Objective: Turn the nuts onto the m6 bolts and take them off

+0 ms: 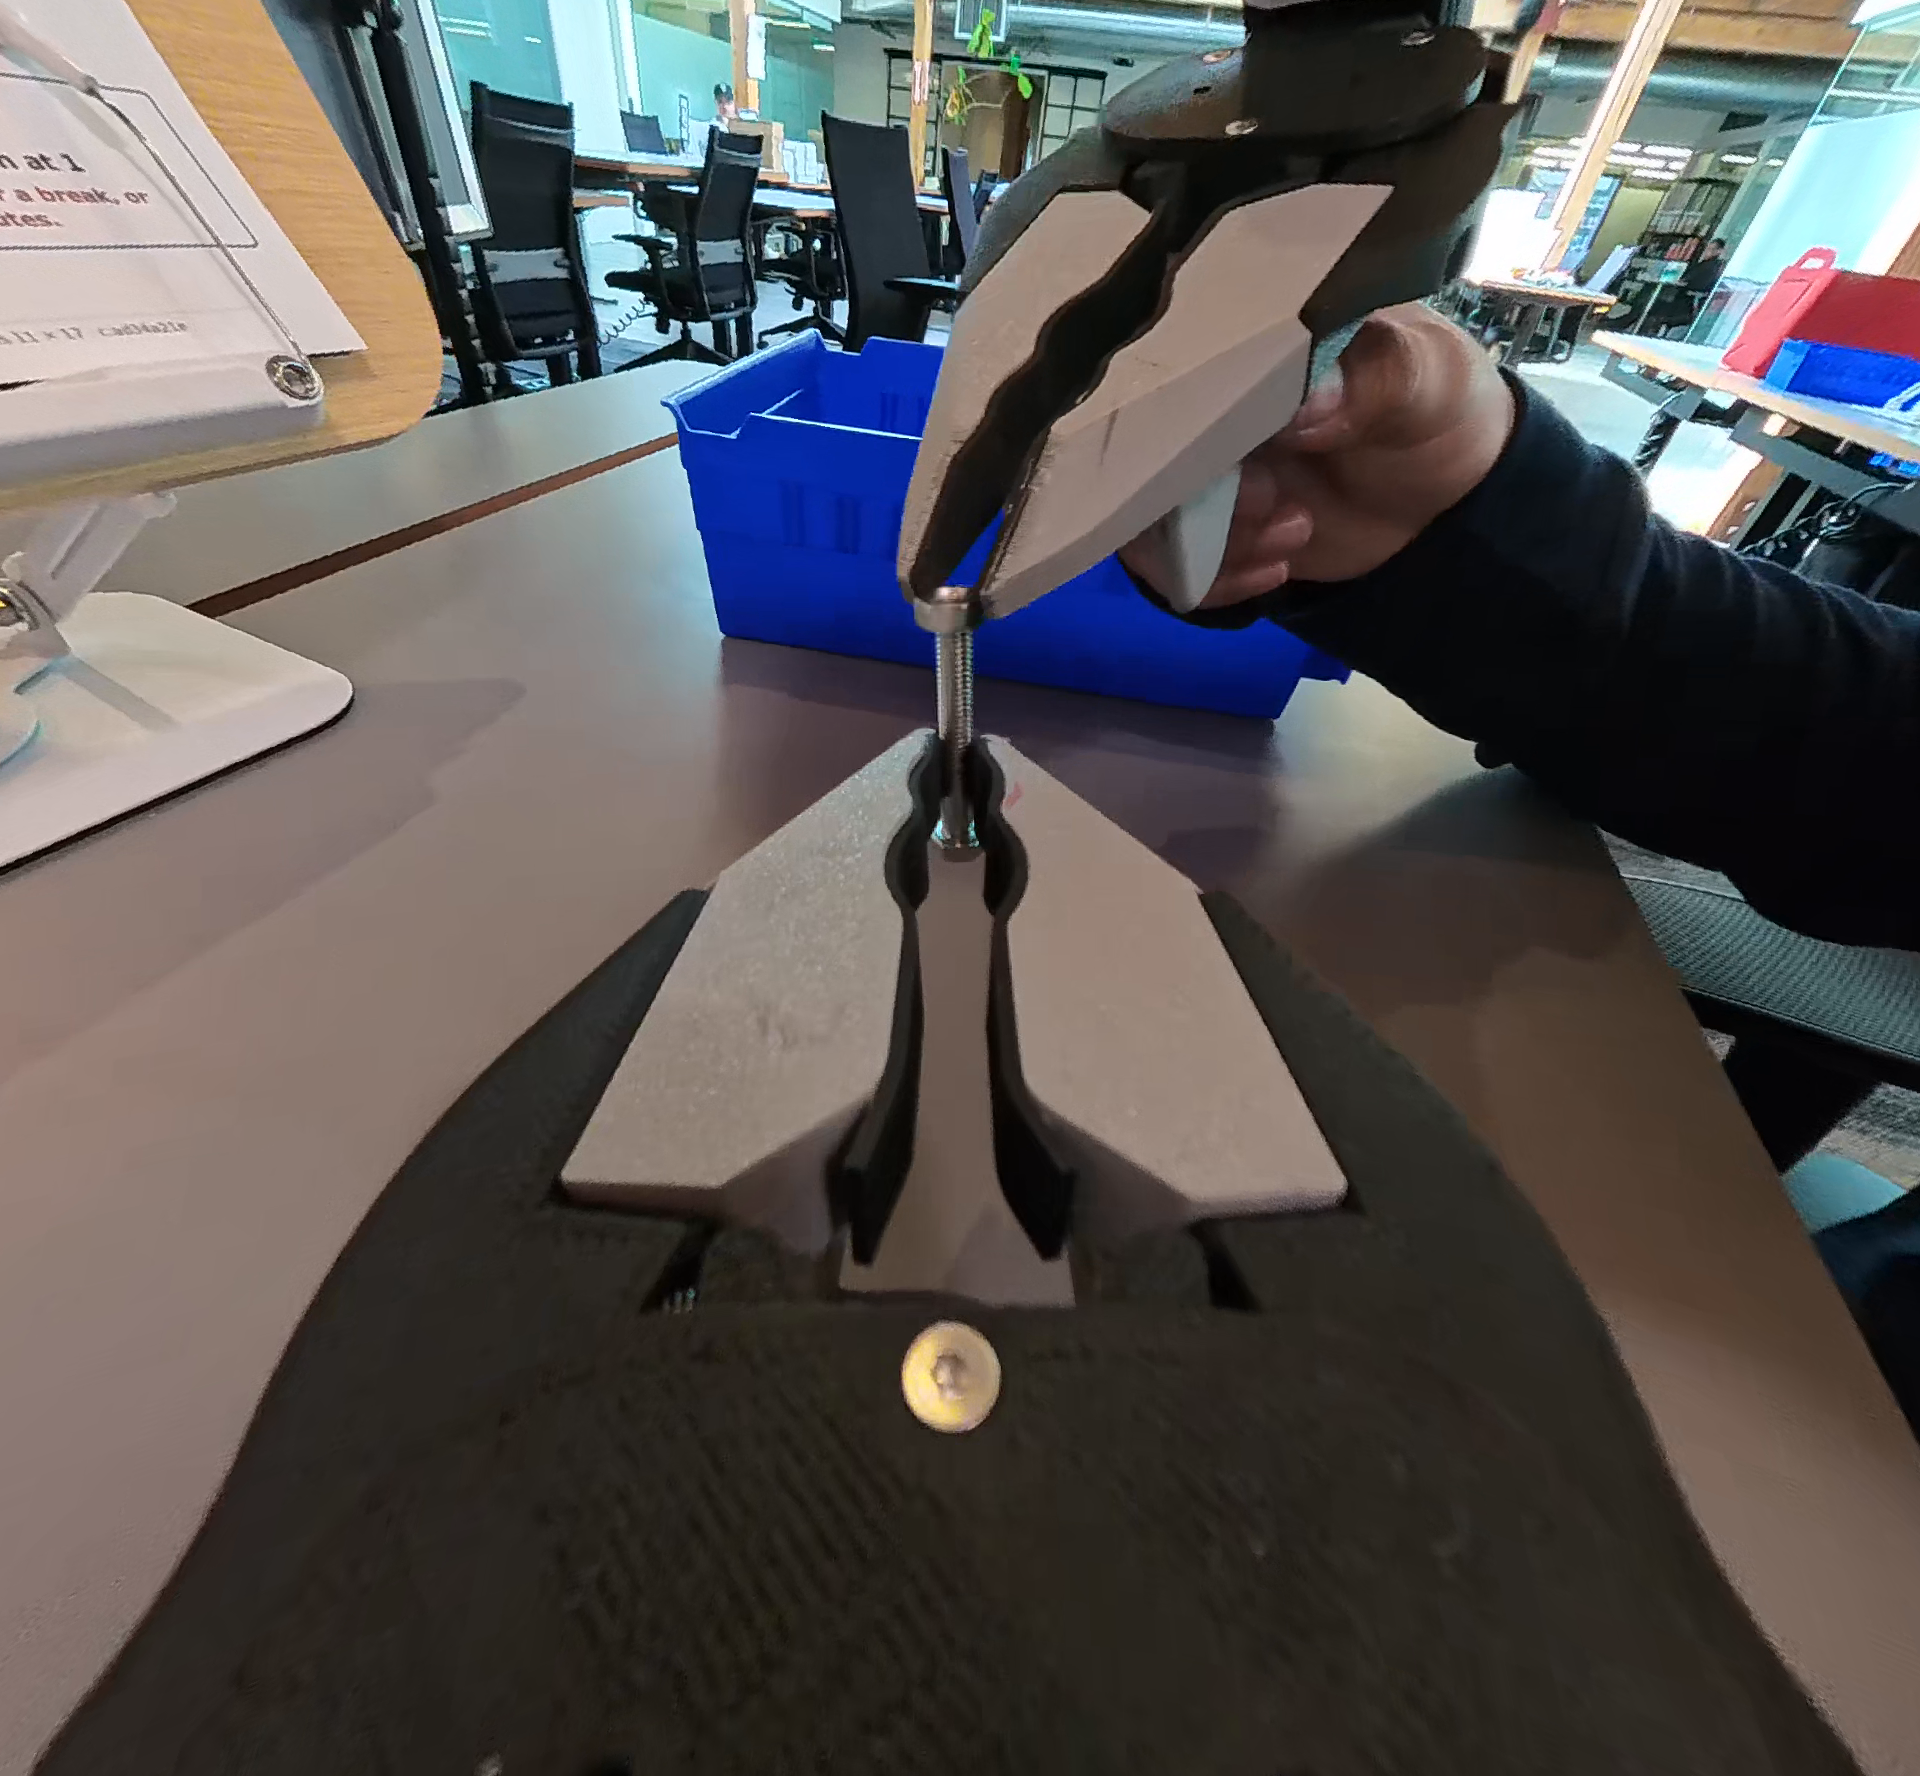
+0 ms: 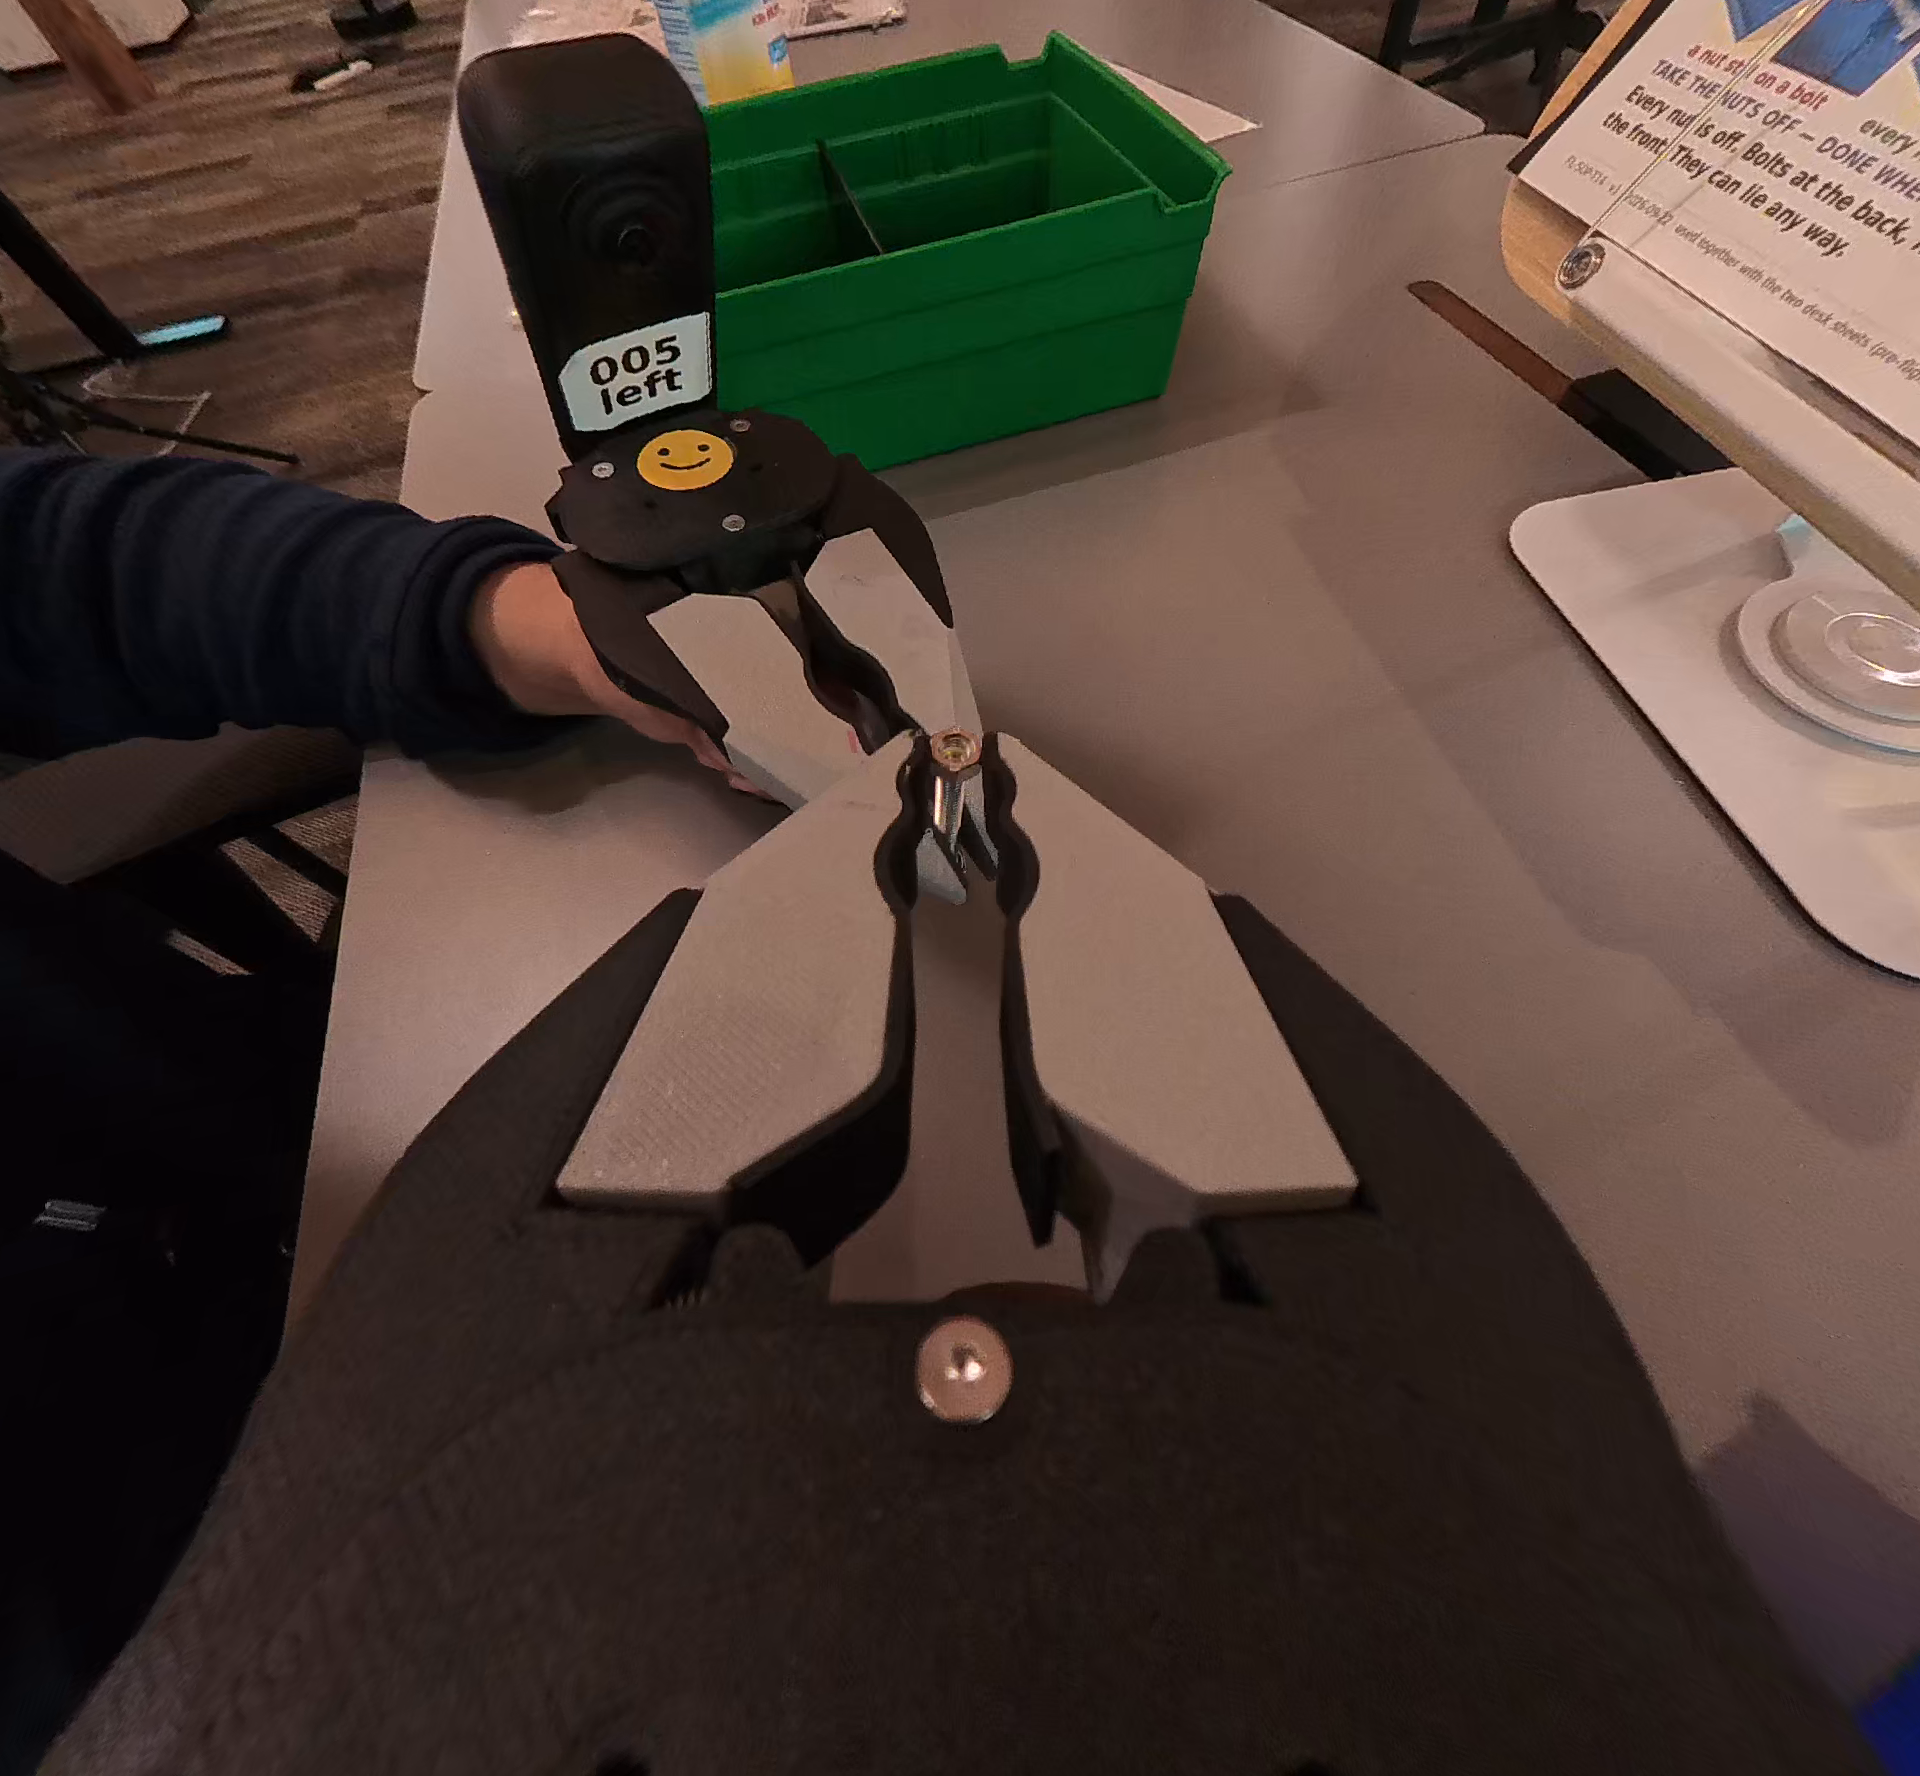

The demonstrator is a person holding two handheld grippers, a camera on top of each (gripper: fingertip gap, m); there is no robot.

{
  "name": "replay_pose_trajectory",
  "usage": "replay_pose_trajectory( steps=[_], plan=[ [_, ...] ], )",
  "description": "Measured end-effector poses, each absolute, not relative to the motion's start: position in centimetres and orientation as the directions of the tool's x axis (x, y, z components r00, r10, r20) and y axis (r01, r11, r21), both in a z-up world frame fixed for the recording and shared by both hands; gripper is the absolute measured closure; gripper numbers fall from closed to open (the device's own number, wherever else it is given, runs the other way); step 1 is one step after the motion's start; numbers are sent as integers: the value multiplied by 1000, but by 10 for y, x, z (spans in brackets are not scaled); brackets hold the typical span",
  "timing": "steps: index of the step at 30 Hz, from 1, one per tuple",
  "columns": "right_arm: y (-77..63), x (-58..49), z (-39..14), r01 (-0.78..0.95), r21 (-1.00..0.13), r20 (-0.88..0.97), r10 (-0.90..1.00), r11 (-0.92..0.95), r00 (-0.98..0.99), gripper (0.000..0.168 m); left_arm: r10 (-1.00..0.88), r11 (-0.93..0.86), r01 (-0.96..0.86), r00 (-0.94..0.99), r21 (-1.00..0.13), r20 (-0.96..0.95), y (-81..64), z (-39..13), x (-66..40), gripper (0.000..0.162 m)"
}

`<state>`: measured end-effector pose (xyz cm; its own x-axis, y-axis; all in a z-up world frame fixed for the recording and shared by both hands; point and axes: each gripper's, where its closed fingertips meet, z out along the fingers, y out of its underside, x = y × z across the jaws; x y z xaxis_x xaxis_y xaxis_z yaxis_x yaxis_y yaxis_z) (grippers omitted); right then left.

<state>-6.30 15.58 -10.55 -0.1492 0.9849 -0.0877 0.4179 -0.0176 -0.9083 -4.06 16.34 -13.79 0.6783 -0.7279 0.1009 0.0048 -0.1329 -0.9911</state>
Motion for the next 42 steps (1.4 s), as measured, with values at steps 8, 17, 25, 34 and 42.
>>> replay_pose_trajectory(
  steps=[8, 17, 25, 34, 42],
  plan=[
    [154, -60, -114, 483, -875, -101, 982, -12, -160, 162, -722, -118, -74, 691, -990, 34, 163, -145, -37, 159],
    [156, -60, -112, 454, -890, -123, 982, -45, -144, 162, -711, -134, -66, 702, -989, 49, 166, -146, -39, 159],
    [174, -53, -126, 482, -873, -111, 992, -73, -51, 162, -631, -304, -219, 775, -927, 24, 177, -181, -64, 159],
    [163, -54, -219, 720, -694, -80, 996, -21, -48, 161, -540, -276, -63, 836, -959, 101, 188, -164, -91, 159],
    [163, -51, -234, 748, -662, -122, 992, -49, -44, 153, -517, -274, 12, 841, -962, 158, 190, -159, -101, 159]
  ],
)
